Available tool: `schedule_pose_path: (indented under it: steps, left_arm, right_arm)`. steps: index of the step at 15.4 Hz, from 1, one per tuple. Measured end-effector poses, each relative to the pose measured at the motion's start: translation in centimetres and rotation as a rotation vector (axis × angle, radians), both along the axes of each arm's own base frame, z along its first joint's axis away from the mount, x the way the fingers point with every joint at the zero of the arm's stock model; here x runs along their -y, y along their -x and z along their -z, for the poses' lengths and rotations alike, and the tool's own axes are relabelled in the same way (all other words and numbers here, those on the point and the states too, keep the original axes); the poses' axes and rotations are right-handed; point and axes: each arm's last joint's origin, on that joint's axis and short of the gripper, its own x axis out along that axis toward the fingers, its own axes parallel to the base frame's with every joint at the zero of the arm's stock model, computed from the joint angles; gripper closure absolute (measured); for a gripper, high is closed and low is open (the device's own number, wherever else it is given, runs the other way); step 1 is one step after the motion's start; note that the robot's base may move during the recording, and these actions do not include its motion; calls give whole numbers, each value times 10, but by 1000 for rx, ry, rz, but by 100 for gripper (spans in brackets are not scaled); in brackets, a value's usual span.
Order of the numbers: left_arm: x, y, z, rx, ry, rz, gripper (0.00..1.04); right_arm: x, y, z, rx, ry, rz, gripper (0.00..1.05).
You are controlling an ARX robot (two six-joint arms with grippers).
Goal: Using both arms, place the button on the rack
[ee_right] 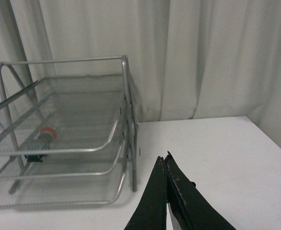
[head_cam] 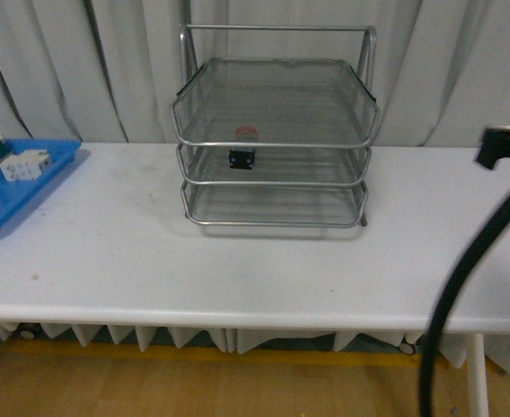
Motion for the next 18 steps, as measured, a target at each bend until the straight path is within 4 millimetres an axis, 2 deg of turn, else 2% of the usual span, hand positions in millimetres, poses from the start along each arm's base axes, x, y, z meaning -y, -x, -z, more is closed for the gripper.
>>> schedule_pose_path:
  steps: [2,3,5,7,10,12,18]
  left_arm:
    - [0,0,0,0,0,0,7]
    - [0,0,0,0,0,0,7]
    - [0,0,0,0,0,0,7]
    - [0,0,0,0,0,0,7]
    - [0,0,0,0,0,0,7]
    - [0,0,0,0,0,0,7]
    - [0,0,0,0,0,0,7]
  right_arm:
    - [20,27,17,-83,35,-11,103]
    - [29,38,18,-92,36,-8,103]
    - [41,55,10,-47,26,-5,103]
    - [49,69,15,-80,31,-14,103]
    - [58,87,13,-66,28,-4,103]
    - [72,103,12,-66,26,-1,103]
    - [73,125,6,-41,27,-2,103]
